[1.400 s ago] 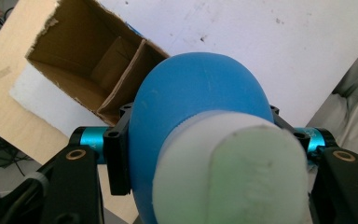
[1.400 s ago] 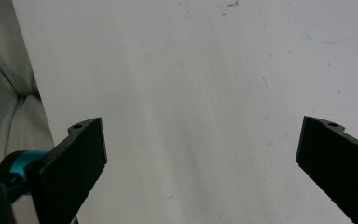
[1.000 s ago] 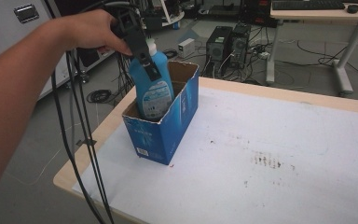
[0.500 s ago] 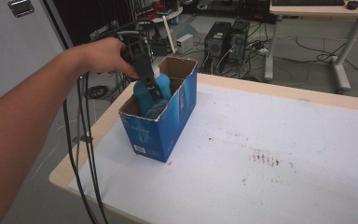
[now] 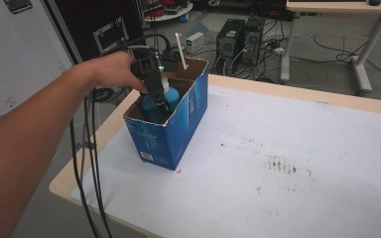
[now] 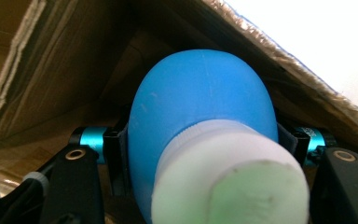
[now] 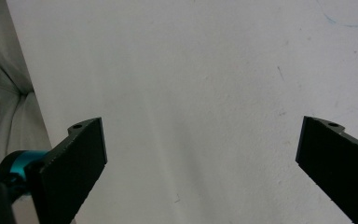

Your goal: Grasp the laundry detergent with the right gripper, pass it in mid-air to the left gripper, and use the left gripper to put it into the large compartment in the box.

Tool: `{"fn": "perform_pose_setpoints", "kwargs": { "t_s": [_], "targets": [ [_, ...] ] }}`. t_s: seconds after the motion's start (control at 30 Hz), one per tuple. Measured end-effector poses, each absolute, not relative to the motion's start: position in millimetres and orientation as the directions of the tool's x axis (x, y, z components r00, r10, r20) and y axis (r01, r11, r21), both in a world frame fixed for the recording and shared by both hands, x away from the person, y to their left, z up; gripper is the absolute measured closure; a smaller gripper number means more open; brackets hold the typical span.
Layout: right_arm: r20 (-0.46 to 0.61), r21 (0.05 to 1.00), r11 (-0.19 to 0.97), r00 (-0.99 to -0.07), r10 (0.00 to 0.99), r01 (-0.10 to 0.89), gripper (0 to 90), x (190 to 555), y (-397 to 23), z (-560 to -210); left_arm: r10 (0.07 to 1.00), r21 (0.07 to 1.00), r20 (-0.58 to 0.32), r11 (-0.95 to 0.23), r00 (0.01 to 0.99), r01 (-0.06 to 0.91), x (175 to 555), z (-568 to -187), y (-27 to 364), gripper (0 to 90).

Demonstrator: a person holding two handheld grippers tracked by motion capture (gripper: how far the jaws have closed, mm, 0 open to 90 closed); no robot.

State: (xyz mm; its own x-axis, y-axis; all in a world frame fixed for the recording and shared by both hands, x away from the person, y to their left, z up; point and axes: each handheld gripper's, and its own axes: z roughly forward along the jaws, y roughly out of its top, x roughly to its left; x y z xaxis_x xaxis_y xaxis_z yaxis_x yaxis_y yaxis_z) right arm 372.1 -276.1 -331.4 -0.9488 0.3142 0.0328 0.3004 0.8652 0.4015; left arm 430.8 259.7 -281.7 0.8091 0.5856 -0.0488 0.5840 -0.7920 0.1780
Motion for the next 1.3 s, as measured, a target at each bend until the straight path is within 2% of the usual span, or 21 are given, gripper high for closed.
{"fn": "perform_pose_setpoints", "kwargs": {
  "t_s": [0.47,0.5,0.57,0.7,0.77,1.23,1.3],
  "targets": [
    [0.034,0.405,0.864,-0.949,0.312,0.299,1.1,372,-276,-334,0.603,0.176,-0.042,-0.78,0.797,0.6,431,-284,261,37.5],
    [0.034,0.403,0.864,-0.949,0.315,0.301,1.0,371,-276,-334,0.609,0.189,-0.042,-0.774,0.792,0.605,431,-283,261,37.1],
    [0.032,0.405,0.863,-0.948,0.317,0.302,1.1,371,-277,-334,0.625,0.203,-0.045,-0.758,0.779,0.62,432,-280,263,29.8],
    [0.031,0.409,0.86,-0.947,0.32,0.304,1.1,371,-278,-333,0.63,0.251,-0.037,-0.746,0.776,0.617,429,-268,266,29.3],
    [0.029,0.409,0.86,-0.947,0.321,0.304,1.1,370,-278,-333,0.636,0.272,-0.039,-0.735,0.771,0.621,427,-262,267,25.4],
    [0.015,0.423,0.857,-0.948,0.318,0.294,1.1,365,-278,-328,0.626,0.413,-0.028,-0.703,0.779,0.58,413,-220,261,25.0],
    [0.013,0.424,0.857,-0.947,0.32,0.295,1.0,364,-278,-327,0.623,0.436,-0.023,-0.698,0.782,0.568,410,-213,256,17.5]
  ]
}}
